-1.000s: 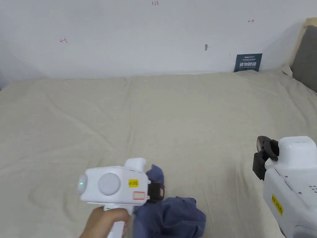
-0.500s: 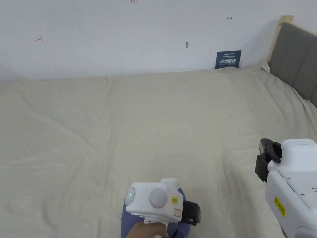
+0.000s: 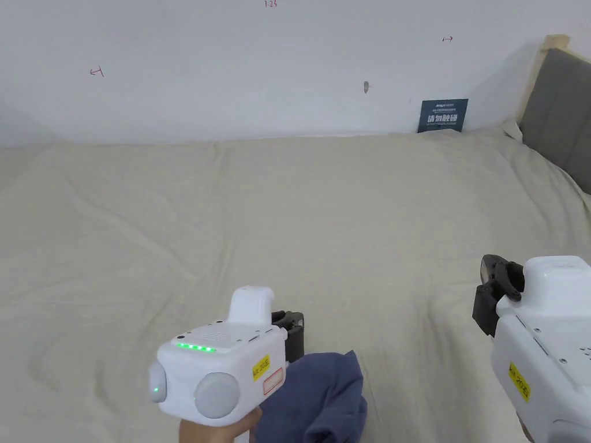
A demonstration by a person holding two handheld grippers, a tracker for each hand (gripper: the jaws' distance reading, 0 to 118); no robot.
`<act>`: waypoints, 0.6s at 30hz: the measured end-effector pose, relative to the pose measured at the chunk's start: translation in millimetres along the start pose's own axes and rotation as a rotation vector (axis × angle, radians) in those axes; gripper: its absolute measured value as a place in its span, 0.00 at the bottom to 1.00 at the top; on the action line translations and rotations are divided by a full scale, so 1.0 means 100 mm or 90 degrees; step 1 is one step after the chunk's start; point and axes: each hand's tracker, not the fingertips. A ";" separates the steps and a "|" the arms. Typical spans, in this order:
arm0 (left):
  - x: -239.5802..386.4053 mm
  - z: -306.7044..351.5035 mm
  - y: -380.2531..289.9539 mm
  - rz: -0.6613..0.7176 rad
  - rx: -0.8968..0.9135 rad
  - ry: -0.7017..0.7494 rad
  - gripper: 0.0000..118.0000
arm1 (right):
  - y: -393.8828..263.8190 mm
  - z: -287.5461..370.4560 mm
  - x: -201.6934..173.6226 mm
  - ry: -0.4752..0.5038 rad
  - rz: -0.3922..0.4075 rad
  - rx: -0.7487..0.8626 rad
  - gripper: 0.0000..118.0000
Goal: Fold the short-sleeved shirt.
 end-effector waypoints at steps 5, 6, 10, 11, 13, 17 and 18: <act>-0.03 -0.18 -0.26 0.007 -0.022 0.014 0.00 | -0.01 -0.01 -0.02 0.007 0.000 -0.003 0.00; 0.03 -0.25 -0.30 -0.002 -0.031 0.024 0.00 | -0.02 -0.01 -0.02 0.007 -0.001 -0.004 0.00; 0.20 -0.51 -0.59 -0.020 -0.090 0.012 0.00 | -0.03 -0.03 0.01 0.008 0.001 -0.009 0.00; 0.24 -0.58 -0.68 -0.022 -0.092 0.012 0.00 | -0.03 -0.04 0.03 0.006 0.003 -0.011 0.00; 0.30 -0.73 -0.80 -0.029 -0.115 0.017 0.00 | -0.04 -0.05 0.06 0.003 0.004 -0.015 0.00; 0.42 -1.01 -1.07 -0.027 -0.165 0.027 0.00 | -0.08 -0.08 0.13 -0.008 0.002 -0.024 0.00; 0.43 -1.06 -1.13 -0.029 -0.176 0.034 0.00 | -0.10 -0.09 0.15 -0.011 0.001 -0.026 0.00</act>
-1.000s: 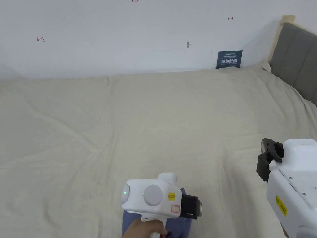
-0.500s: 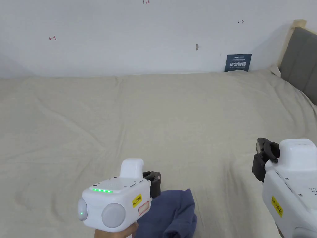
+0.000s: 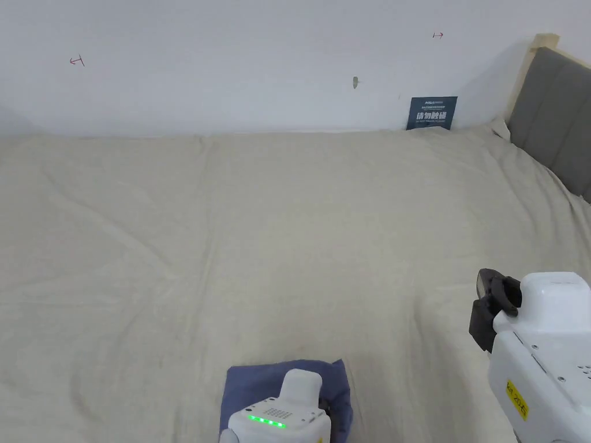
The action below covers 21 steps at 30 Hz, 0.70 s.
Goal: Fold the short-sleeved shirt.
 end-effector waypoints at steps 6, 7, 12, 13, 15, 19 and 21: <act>0.10 -0.25 -0.22 0.018 0.023 0.044 0.00 | -0.09 -0.04 0.08 -0.014 -0.002 -0.018 0.00; 0.15 -0.27 -0.23 0.015 0.020 0.052 0.00 | -0.09 -0.04 0.08 -0.016 -0.003 -0.020 0.00; 0.22 -0.19 -0.21 -0.063 0.025 0.068 0.00 | -0.08 0.01 0.06 -0.016 -0.009 -0.020 0.00; 0.21 -0.13 -0.19 -0.059 0.037 0.060 0.00 | -0.07 0.04 0.05 -0.015 -0.010 -0.016 0.00; 0.22 0.06 -0.13 -0.062 0.093 0.057 0.00 | -0.03 0.08 0.01 -0.009 -0.010 -0.008 0.00; 0.15 0.63 0.20 -0.061 0.187 0.057 0.00 | 0.06 0.19 -0.08 0.006 -0.005 0.017 0.00; 0.08 0.93 0.38 -0.065 0.232 0.058 0.00 | 0.11 0.23 -0.14 0.013 -0.001 0.030 0.00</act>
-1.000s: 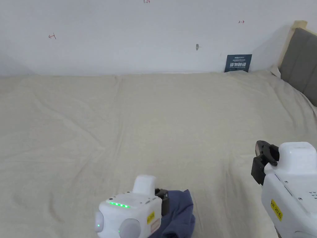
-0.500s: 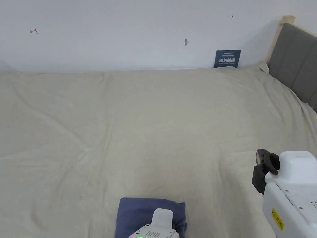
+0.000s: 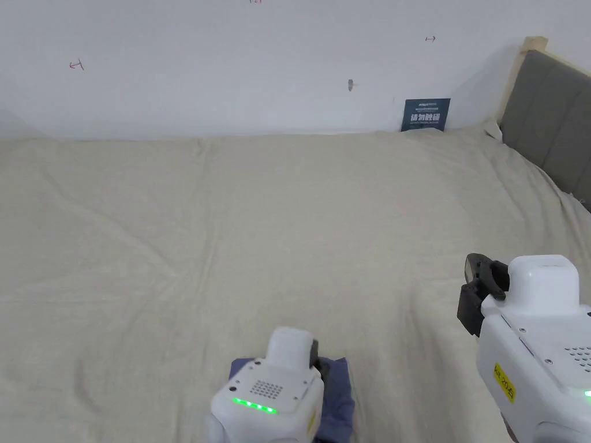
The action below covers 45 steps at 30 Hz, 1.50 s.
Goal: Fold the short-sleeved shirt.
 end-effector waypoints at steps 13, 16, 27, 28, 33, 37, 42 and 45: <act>-0.83 1.08 0.98 -0.015 0.215 0.154 0.00 | 0.28 0.16 -0.39 0.026 0.009 0.085 0.00; -0.99 1.25 1.00 -0.023 0.238 0.184 0.00 | 0.30 0.17 -0.45 0.025 0.007 0.096 0.00; -1.34 1.53 0.88 -0.014 0.256 0.275 0.00 | 0.30 0.13 -0.54 0.025 0.014 0.108 0.00; -1.36 1.54 0.88 -0.010 0.255 0.275 0.00 | 0.30 0.13 -0.55 0.025 0.015 0.107 0.00; -1.38 1.55 0.87 -0.005 0.257 0.279 0.00 | 0.30 0.12 -0.57 0.029 0.016 0.105 0.00; -1.37 1.55 0.85 0.003 0.255 0.270 0.00 | 0.27 0.09 -0.60 0.031 0.016 0.099 0.00; -1.36 1.55 0.84 0.008 0.252 0.266 0.00 | 0.02 -0.07 -0.68 0.055 0.011 0.058 0.00; -1.37 1.55 0.83 0.007 0.247 0.263 0.00 | -0.29 -0.21 -0.80 0.081 0.003 0.005 0.00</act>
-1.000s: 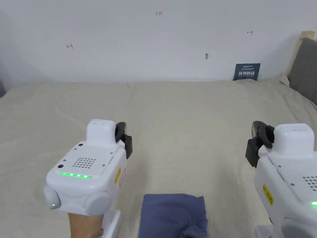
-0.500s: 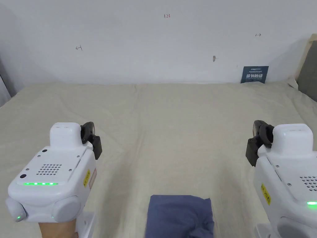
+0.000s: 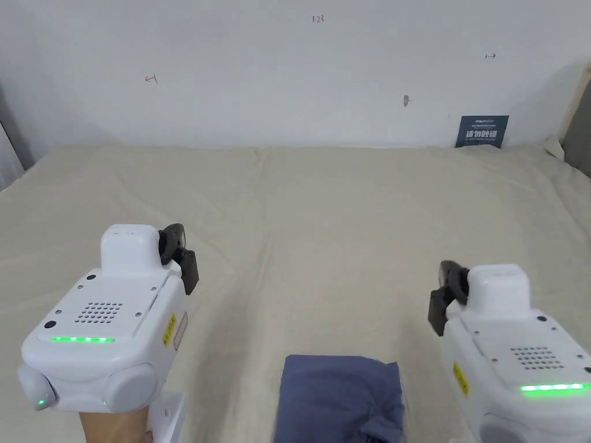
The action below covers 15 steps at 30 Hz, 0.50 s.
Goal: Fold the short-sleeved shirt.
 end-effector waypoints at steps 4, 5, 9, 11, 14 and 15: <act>-0.02 0.01 -0.05 0.003 -0.009 -0.007 0.00 | -0.50 -0.22 -0.19 0.025 0.011 -0.089 0.00; -0.03 0.01 -0.07 0.002 -0.013 -0.011 0.00 | -0.62 -0.26 -0.24 0.032 0.007 -0.113 0.00; -0.06 0.00 -0.14 0.004 -0.029 -0.016 0.00 | -1.06 -0.42 -0.40 0.044 0.009 -0.186 0.00; -0.08 -0.01 -0.18 0.005 -0.041 -0.018 0.00 | -1.27 -0.50 -0.45 0.048 0.006 -0.238 0.00; -0.11 -0.04 -0.24 0.016 -0.058 -0.023 0.00 | -1.54 -0.56 -0.51 0.048 0.033 -0.295 0.00; -0.12 -0.05 -0.26 0.020 -0.063 -0.026 0.00 | -1.61 -0.57 -0.52 0.049 0.038 -0.311 0.00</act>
